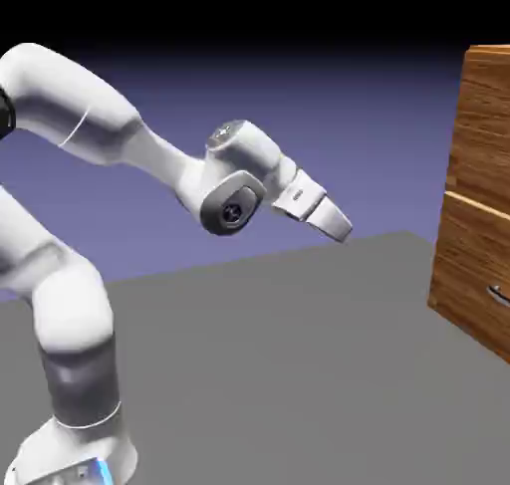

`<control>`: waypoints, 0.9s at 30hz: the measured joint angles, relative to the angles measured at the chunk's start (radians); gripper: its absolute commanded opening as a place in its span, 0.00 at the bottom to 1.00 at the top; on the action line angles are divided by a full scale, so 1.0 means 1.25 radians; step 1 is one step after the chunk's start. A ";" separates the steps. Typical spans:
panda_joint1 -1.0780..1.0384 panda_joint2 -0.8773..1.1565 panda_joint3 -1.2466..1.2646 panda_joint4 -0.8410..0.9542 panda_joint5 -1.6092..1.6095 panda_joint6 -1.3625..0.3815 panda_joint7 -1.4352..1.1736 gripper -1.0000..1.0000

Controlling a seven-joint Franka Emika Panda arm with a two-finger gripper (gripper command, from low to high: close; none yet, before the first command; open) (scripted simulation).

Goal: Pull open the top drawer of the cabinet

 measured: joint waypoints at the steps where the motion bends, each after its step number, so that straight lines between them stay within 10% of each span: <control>1: 0.029 -0.003 -0.027 0.021 -0.034 0.001 0.009 0.50; 27: 0.783 -0.071 -0.725 0.568 -0.907 0.018 0.240 0.50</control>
